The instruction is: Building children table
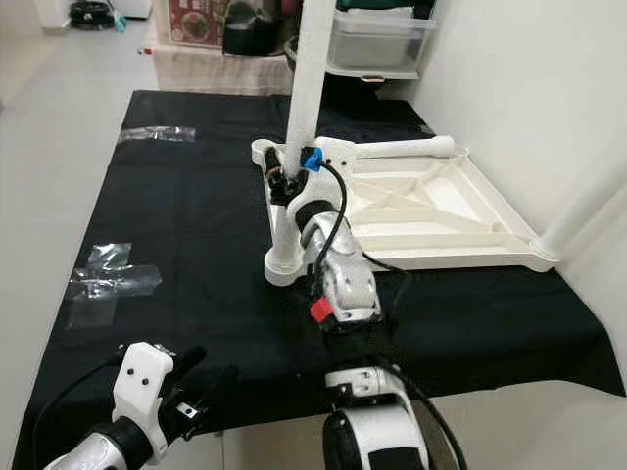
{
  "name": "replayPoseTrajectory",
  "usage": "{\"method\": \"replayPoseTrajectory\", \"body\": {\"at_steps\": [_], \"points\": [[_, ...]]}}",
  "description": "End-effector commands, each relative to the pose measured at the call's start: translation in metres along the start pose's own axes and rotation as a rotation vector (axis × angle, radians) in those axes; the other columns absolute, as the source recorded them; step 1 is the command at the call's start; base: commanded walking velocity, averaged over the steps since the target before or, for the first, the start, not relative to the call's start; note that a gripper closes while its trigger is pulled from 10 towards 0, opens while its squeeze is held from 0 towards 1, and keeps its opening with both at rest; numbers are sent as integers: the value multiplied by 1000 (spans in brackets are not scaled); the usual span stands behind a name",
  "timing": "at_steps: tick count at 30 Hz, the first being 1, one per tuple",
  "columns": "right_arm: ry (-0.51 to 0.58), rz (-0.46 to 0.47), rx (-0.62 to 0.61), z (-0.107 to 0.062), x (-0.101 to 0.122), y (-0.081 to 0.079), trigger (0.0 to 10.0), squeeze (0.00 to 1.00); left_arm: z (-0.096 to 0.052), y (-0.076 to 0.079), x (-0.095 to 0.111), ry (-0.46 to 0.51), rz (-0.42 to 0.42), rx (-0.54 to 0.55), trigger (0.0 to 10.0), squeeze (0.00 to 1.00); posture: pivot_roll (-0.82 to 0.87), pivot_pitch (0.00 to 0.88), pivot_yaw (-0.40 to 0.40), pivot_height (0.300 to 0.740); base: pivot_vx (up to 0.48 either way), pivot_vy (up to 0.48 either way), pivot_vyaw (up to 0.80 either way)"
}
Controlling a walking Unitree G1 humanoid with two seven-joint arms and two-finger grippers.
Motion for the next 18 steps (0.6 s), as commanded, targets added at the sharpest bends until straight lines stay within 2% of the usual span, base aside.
{"method": "replayPoseTrajectory", "body": {"at_steps": [1,2,3,4,5,6,7,8,13,14,15,16,17,18], "points": [[-53,34,144,-3,-4,-13,10000,0,-1,2,-5,-20,-5,-7,10000,0,71,79,-124,740,0,0,0],[-174,34,366,-18,-11,-27,10000,0,0,1,-5,-17,-7,-4,10000,0,75,80,-122,740,0,0,0],[-302,14,601,-41,-21,-41,10000,0,0,1,-5,-17,-10,-3,10000,0,104,77,-117,740,0,0,0],[-302,14,601,-41,-21,-41,10000,0,0,1,-5,-17,-10,-3,10000,0,104,77,-117,740,0,0,0],[-412,15,765,-62,-30,-50,10000,0,1,1,-5,-17,-7,-7,10000,0,104,78,-122,740,0,0,0],[-465,16,840,-72,-35,-54,10000,0,1,2,-5,-18,-3,-13,10000,0,104,79,-124,740,0,0,0],[-465,16,840,-72,-35,-54,10000,0,1,2,-5,-18,-3,-13,10000,0,104,79,-124,740,0,0,0],[-492,43,897,-77,-36,-58,10000,0,1,2,-5,-18,-7,-11,10000,0,108,78,-126,740,0,0,0],[-494,60,978,-72,-33,-67,10000,0,1,3,-4,-14,-16,-3,10000,0,111,81,-137,740,0,0,0],[-481,39,972,-67,-33,-67,3137,0,1,3,-4,-14,-19,-3,10000,0,111,81,-139,740,0,0,0],[-481,39,972,-67,-33,-67,3137,0,1,3,-4,-14,-19,-3,10000,0,111,81,-139,740,0,0,0],[-463,25,936,-59,-34,-66,0,0,1,4,-4,-14,-21,-4,10000,0,110,81,-140,740,0,0,0],[-463,25,936,-59,-34,-66,0,0,1,4,-4,-14,-21,-4,10000,0,110,81,-140,740,0,0,0],[-425,-17,870,-48,-36,-63,0,0,1,4,-4,-14,-23,-5,10000,0,111,81,-143,740,0,0,0]]}}
Point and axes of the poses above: a point about 5 cm out from each wrist's last joint towards the gripper, its own z axis pointing out of the wrist towards the gripper, its own x axis along the axis of the wrist's last joint, y = z × x, the point moved 5 cm from there along z, pointing out of the wrist towards the gripper, and after that the axes turned 11 degrees about z, right-handed, at the moved point
